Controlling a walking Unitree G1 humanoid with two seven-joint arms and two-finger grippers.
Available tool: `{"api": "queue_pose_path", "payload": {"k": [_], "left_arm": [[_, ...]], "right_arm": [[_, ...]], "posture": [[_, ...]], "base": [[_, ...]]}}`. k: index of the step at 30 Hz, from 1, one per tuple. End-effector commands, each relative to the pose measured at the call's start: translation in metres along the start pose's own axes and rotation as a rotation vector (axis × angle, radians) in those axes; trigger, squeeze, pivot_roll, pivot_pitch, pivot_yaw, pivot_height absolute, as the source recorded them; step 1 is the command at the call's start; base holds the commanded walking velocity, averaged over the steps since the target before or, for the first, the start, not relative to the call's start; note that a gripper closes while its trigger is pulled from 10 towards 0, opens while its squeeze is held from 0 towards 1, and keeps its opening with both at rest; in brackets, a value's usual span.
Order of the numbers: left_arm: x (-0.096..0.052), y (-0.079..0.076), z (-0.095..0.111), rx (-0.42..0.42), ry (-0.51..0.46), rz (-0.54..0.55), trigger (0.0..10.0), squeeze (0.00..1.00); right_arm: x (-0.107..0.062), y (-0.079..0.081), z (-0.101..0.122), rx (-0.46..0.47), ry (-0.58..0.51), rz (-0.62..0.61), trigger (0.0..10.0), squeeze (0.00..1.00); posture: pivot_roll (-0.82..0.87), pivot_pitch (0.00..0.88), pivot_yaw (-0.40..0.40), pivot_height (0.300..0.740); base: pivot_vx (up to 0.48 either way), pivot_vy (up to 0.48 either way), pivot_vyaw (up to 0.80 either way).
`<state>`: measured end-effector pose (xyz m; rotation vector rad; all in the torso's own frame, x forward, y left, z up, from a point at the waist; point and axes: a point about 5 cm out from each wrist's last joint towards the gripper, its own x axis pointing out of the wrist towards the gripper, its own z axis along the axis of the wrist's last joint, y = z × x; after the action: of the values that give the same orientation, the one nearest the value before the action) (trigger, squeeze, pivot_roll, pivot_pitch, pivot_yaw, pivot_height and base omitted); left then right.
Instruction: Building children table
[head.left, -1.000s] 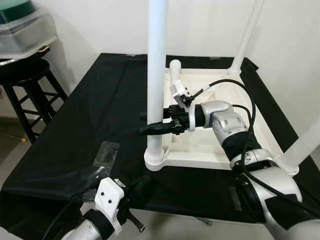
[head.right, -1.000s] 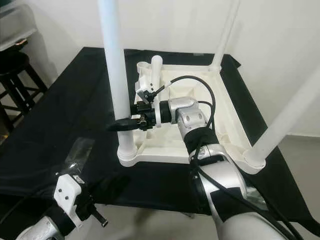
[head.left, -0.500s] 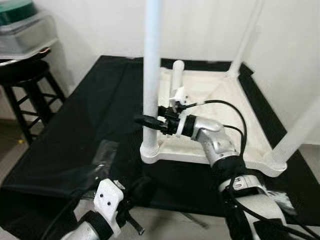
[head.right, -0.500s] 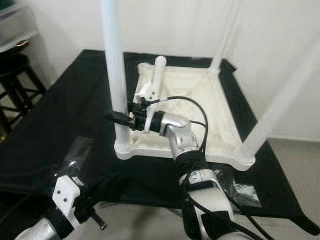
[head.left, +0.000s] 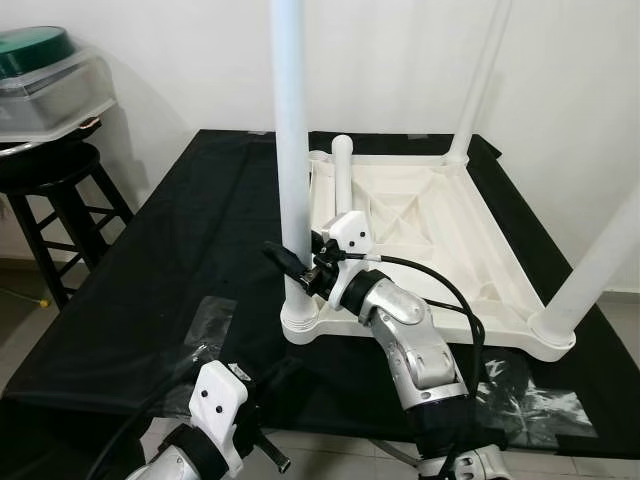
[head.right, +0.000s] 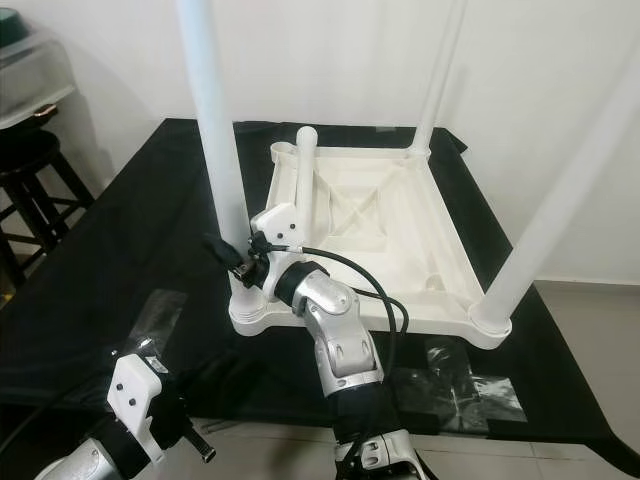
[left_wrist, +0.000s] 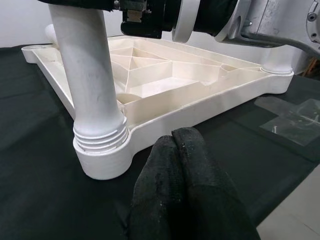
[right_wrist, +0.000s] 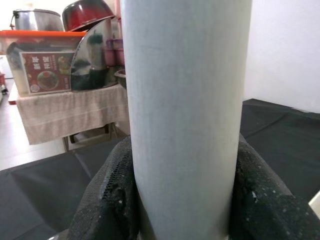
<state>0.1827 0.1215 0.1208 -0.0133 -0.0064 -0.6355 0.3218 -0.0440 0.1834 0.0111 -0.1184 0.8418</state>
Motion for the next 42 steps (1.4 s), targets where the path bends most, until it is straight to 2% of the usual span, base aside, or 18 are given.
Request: {"api": "queue_pose_path", "payload": {"k": [1, 2, 3, 5, 6, 7, 8, 9, 10, 11, 12, 15, 16, 27, 28, 29, 38, 42], "left_arm": [[-0.001, 0.002, -0.002, -0.002, 0.009, 0.01, 10.0, 0.0], [-0.001, 0.002, -0.002, -0.002, 0.009, 0.01, 10.0, 0.0], [0.0, 0.002, -0.002, -0.002, 0.002, 0.004, 10.0, 0.0], [0.0, 0.001, -0.001, -0.002, -0.003, -0.001, 10.0, 0.0], [0.0, 0.001, 0.0, -0.006, -0.016, 0.0, 10.0, 0.0], [0.0, 0.001, 0.0, -0.006, -0.016, 0.0, 10.0, 0.0], [0.0, 0.0, 0.001, -0.008, -0.026, -0.001, 10.0, 0.0], [0.001, 0.0, 0.002, -0.009, -0.033, 0.0, 10.0, 0.0], [0.001, 0.0, 0.002, -0.009, -0.033, 0.0, 10.0, 0.0], [0.001, -0.001, 0.002, -0.01, -0.038, -0.001, 10.0, 0.0], [0.001, -0.001, 0.002, -0.01, -0.038, -0.001, 10.0, 0.0], [0.001, -0.001, 0.003, -0.011, -0.04, -0.002, 10.0, 0.0], [0.001, 0.0, 0.003, -0.015, -0.039, -0.001, 10.0, 0.0], [0.0, 0.0, 0.004, -0.022, -0.035, 0.0, 10.0, 0.0], [-0.001, 0.0, 0.004, -0.021, -0.033, 0.0, 10.0, 0.0], [-0.001, 0.0, 0.004, -0.021, -0.032, 0.0, 10.0, 0.0], [-0.001, -0.001, 0.004, -0.02, -0.029, 0.0, 10.0, 0.0], [-0.001, -0.002, 0.004, -0.024, -0.031, -0.005, 10.0, 0.0]], "right_arm": [[-0.007, 0.001, -0.032, 0.078, 0.133, -0.03, 10.0, 0.0], [-0.007, 0.001, -0.032, 0.078, 0.133, -0.03, 10.0, 0.0], [-0.006, 0.003, -0.024, 0.108, 0.112, 0.01, 10.0, 1.0], [-0.006, 0.006, -0.019, 0.127, 0.096, 0.042, 10.0, 1.0], [-0.004, 0.004, -0.007, 0.134, 0.068, 0.14, 10.0, 0.93], [-0.004, 0.004, -0.007, 0.134, 0.068, 0.14, 10.0, 0.93], [-0.002, 0.003, 0.006, 0.109, 0.039, 0.269, 10.0, 0.0], [-0.001, 0.002, 0.015, 0.08, 0.025, 0.376, 10.0, 0.0], [-0.001, 0.002, 0.015, 0.08, 0.025, 0.376, 10.0, 0.0], [0.0, 0.0, 0.02, 0.038, 0.031, 0.489, 10.0, 0.0], [0.0, 0.0, 0.02, 0.038, 0.031, 0.489, 10.0, 0.0], [0.001, -0.008, 0.024, -0.03, 0.073, 0.647, 10.0, 0.0], [0.006, -0.023, 0.028, -0.046, 0.116, 0.71, 10.0, 0.0], [0.015, -0.043, 0.031, -0.002, 0.188, 0.698, 10.0, 0.0], [0.016, -0.045, 0.032, 0.021, 0.194, 0.695, 9.5, 0.0], [0.017, -0.047, 0.033, 0.04, 0.192, 0.693, 0.3, 0.0], [0.015, -0.052, 0.031, 0.05, 0.201, 0.738, 0.0, 0.0], [0.006, -0.058, 0.022, 0.001, 0.213, 0.695, 0.0, 0.0]], "posture": [[0.05, 0.074, -0.011, 0.74], [0.05, 0.074, -0.011, 0.74], [0.05, 0.071, -0.014, 0.74], [0.05, 0.071, -0.014, 0.74], [0.05, 0.066, -0.016, 0.74], [0.05, 0.066, -0.016, 0.74], [0.05, 0.062, -0.017, 0.74], [0.05, 0.062, -0.017, 0.74], [0.05, 0.062, -0.017, 0.74], [0.06, 0.062, -0.017, 0.74], [0.06, 0.062, -0.017, 0.74], [0.07, 0.057, -0.014, 0.74], [0.08, 0.054, -0.008, 0.74], [0.1, 0.052, -0.001, 0.74], [0.11, 0.055, -0.001, 0.74], [0.11, 0.055, -0.001, 0.74], [0.11, 0.057, -0.001, 0.74], [0.09, 0.067, 0.002, 0.74]], "base": [[0.0, 0.0, 0.0], [0.0, 0.0, 0.0], [0.0, 0.0, 0.0], [0.0, 0.0, 0.0], [0.0, 0.0, 0.0], [0.0, 0.0, 0.0], [0.0, 0.0, 0.0], [0.0, 0.0, 0.0], [0.0, 0.0, 0.0], [0.0, 0.0, 0.0], [0.0, 0.0, 0.0], [0.0, 0.0, 0.0], [0.0, 0.0, 0.0], [0.0, 0.0, 0.0], [0.0, 0.0, 0.0], [0.0, 0.0, 0.0], [0.0, 0.0, 0.0], [0.0, 0.0, 0.0]]}}
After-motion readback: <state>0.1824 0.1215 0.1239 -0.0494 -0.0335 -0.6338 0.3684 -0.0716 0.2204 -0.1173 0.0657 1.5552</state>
